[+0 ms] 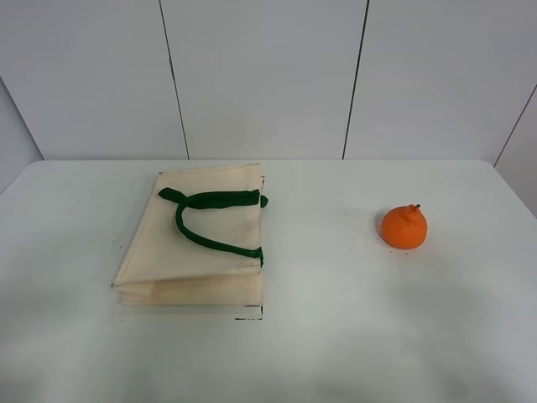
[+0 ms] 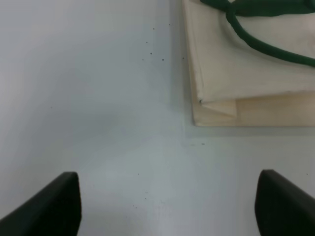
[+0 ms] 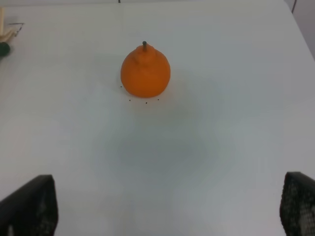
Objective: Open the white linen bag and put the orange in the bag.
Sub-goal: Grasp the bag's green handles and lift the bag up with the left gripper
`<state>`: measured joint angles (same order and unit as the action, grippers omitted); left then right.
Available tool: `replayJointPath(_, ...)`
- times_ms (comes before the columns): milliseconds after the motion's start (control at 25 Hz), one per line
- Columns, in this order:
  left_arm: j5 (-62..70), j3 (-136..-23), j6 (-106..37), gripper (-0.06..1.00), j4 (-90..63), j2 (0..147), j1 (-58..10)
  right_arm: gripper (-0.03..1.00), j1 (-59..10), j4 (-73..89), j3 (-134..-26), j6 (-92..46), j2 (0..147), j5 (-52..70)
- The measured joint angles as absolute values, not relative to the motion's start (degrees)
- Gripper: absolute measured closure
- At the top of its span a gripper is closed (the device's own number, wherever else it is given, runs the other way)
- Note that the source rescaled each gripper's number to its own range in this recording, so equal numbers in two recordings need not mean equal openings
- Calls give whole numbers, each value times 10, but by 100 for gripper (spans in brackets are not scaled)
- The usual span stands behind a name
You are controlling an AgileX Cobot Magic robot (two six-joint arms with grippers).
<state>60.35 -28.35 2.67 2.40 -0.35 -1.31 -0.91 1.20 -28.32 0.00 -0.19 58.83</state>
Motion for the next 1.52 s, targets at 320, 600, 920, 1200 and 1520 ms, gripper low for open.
replayJointPath(320, 604, -284, 27, -1, 24, -4, -13, -3, -9, 12, -283, 0, -2, 588)
replayJointPath(600, 613, -325, 27, -5, 5, 113, -13, -3, -9, 12, -283, 0, -2, 588)
replayJointPath(920, 567, -482, -4, -5, -21, 478, -13, -3, -9, 12, -283, 0, -2, 588)
replayJointPath(1200, 524, -681, 0, -6, -21, 822, -13, -3, -9, 12, -283, 0, -2, 588)
replayJointPath(1520, 520, -880, 53, -6, -21, 1101, -46, -3, -9, 12, -283, 0, -2, 588)
